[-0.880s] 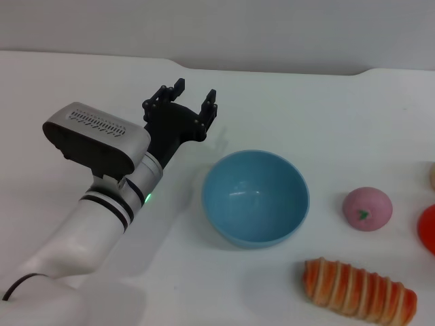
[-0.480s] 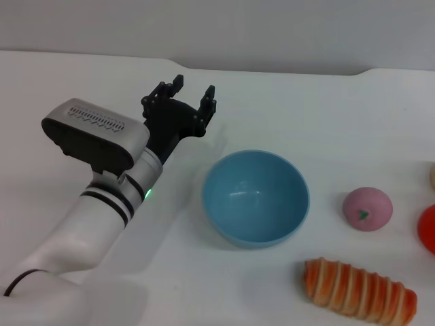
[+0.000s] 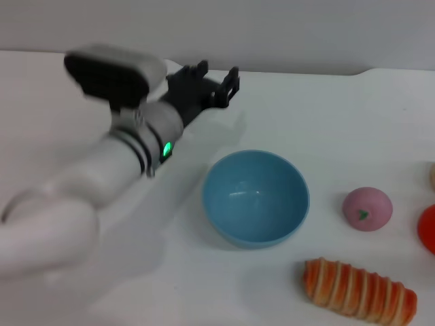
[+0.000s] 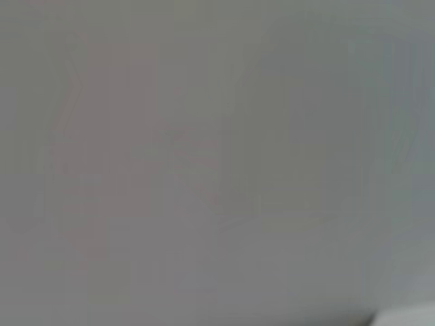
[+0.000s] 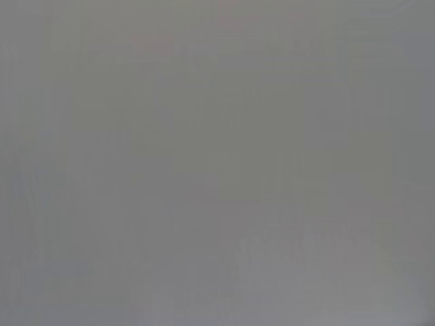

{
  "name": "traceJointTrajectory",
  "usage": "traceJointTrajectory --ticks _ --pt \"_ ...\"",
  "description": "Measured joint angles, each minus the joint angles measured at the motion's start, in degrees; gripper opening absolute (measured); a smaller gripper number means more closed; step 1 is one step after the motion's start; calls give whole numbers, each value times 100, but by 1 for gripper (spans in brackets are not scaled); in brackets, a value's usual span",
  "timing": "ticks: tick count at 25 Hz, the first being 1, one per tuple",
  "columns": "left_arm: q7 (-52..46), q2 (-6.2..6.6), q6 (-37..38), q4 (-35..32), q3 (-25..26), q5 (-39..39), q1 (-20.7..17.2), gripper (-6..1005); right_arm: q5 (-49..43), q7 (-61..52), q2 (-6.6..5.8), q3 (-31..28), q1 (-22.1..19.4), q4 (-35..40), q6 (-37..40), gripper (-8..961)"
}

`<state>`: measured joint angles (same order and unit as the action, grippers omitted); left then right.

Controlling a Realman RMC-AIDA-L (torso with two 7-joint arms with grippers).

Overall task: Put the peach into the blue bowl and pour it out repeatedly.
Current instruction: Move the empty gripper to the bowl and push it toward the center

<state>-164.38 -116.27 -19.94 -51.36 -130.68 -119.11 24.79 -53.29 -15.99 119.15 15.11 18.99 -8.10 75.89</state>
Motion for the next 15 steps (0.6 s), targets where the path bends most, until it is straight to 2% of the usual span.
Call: traceJointTrajectory --ticks 2,4,6,7,8,9,11,15 --pt "20 63 1206 -446 748 -400 3 540 1 0 1 0 -4 -5 0 620" --pt "174 66 2507 -874 1635 -768 9 540 10 0 2 0 -7 -5 -1 620" --pt "451 22 3455 -1155 2338 -948 28 541 14 0 3 0 -8 6 -2 620" --pt "751 -41 4234 -1317 2878 -1005 75 541 15 0 3 0 -8 11 -2 620" --pt "938 -66 4667 -1370 3140 -1016 115 541 15 0 3 0 -9 15 -4 620" --pt "1244 -117 5300 -1426 3598 -1019 202 542 14 0 3 3 -8 16 -4 620" --pt "1603 -141 6315 -1458 4275 -997 406 543 4 -1 0 12 -3 22 -4 620" --pt "1750 -125 7161 -1466 4722 -1011 583 545 13 0 -10 5 24 31 -5 620"
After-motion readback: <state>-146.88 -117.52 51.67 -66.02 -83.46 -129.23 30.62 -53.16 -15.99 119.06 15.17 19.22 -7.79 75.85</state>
